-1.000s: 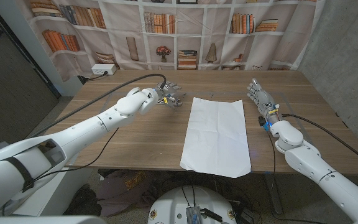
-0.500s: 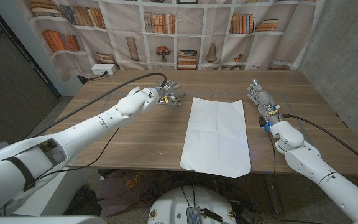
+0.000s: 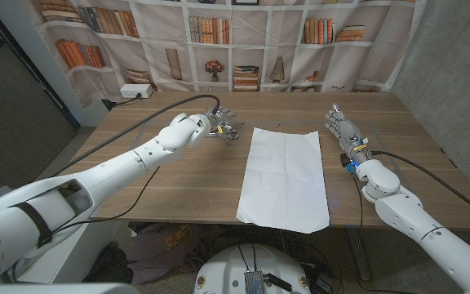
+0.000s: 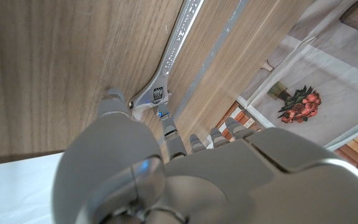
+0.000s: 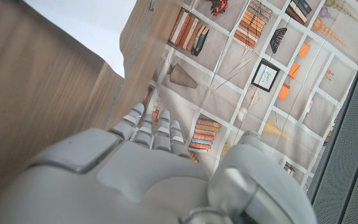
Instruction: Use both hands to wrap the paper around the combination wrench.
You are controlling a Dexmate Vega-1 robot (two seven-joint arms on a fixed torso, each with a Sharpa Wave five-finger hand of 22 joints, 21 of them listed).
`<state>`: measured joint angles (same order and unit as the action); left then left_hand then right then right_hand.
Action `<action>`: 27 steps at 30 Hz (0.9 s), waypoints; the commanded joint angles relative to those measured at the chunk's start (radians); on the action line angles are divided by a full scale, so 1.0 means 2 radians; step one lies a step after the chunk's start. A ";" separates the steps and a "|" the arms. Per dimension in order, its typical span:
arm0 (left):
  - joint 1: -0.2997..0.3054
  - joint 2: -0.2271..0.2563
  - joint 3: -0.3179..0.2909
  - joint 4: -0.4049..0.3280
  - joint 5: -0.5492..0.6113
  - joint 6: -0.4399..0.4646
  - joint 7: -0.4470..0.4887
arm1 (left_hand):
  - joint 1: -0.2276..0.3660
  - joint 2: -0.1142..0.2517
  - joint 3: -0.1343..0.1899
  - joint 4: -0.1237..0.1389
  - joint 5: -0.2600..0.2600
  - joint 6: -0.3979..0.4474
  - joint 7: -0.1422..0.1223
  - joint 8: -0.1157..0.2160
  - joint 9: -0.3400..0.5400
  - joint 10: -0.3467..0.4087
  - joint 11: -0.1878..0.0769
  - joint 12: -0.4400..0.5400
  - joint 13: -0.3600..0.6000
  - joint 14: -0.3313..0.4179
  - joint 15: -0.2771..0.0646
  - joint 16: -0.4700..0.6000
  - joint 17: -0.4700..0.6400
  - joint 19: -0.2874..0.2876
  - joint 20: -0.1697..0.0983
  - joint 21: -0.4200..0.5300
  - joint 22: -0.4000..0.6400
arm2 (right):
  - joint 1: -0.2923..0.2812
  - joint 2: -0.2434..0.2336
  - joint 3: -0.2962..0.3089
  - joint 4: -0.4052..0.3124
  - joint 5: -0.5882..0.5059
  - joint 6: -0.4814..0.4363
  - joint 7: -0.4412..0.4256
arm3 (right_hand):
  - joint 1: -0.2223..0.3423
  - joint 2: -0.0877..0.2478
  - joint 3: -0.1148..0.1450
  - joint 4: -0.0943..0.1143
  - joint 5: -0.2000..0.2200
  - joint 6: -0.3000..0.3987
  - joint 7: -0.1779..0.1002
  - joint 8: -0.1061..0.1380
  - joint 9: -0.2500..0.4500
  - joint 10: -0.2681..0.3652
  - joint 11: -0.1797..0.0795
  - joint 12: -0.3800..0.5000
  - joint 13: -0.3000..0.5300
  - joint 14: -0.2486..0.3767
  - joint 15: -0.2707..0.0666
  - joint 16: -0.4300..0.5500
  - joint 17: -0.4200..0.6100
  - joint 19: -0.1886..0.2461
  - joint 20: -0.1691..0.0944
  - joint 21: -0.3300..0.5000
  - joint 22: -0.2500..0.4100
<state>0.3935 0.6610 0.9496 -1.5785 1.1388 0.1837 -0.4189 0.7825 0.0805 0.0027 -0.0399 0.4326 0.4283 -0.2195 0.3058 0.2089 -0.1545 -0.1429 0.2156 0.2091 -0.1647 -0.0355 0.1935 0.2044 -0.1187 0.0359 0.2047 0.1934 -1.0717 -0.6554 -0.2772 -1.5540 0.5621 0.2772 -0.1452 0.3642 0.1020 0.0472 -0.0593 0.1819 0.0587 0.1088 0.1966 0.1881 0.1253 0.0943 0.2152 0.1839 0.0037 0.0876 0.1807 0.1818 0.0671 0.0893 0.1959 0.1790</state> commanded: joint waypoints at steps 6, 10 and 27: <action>-0.008 -0.005 0.006 0.001 -0.012 -0.016 0.012 | 0.006 0.001 -0.002 -0.001 -0.002 -0.001 -0.001 -0.004 0.001 0.003 0.000 0.002 0.000 -0.056 -0.005 0.001 0.002 0.000 0.001 0.001 0.001 | -0.001 -0.002 0.004 0.000 0.002 -0.003 -0.003 | -0.002 0.001 0.002 -0.004 -0.001 -0.002 -0.002 -0.001 0.001 0.000 0.000 -0.001 0.002 -0.002 -0.002 0.003 0.001 -0.003 0.003 0.000 0.001; -0.010 -0.008 0.008 0.006 -0.016 -0.018 0.008 | 0.007 0.004 -0.002 -0.001 -0.002 0.000 -0.001 -0.004 0.000 0.003 0.002 0.002 -0.001 -0.056 -0.003 0.001 0.002 0.000 0.001 0.002 0.001 | -0.001 -0.001 0.004 0.001 0.003 -0.003 -0.003 | -0.002 0.001 0.002 -0.005 -0.001 -0.001 -0.002 0.000 0.001 0.000 0.001 -0.001 0.002 -0.002 -0.002 0.003 0.001 -0.003 0.002 0.000 0.001; -0.022 -0.014 0.015 0.023 -0.026 -0.014 -0.007 | 0.037 0.032 0.016 -0.010 -0.008 0.003 -0.001 -0.007 -0.001 0.004 0.004 0.003 -0.001 -0.058 0.003 0.001 0.001 -0.002 0.008 0.003 0.001 | 0.000 0.000 0.004 0.006 0.004 -0.006 -0.004 | -0.002 0.001 0.003 -0.005 -0.001 -0.001 -0.002 0.000 0.001 0.000 0.000 -0.001 0.002 -0.002 -0.002 0.003 0.001 -0.003 0.002 0.000 0.001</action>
<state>0.3636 0.6410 0.9704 -1.5531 1.0962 0.1513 -0.4191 0.8461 0.1441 0.0297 -0.0580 0.4177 0.4284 -0.2195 0.2954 0.2043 -0.1454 -0.1340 0.2156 0.2044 -0.1701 -0.0301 0.1934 0.2045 -0.1183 0.0471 0.2047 0.1931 -1.0739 -0.6581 -0.2690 -1.5497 0.5693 0.2670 -0.1528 0.3642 0.1019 0.0513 -0.0635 0.1819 0.0587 0.1088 0.1966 0.1881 0.1253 0.0943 0.2152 0.1839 0.0038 0.0876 0.1807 0.1818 0.0671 0.0893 0.1959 0.1790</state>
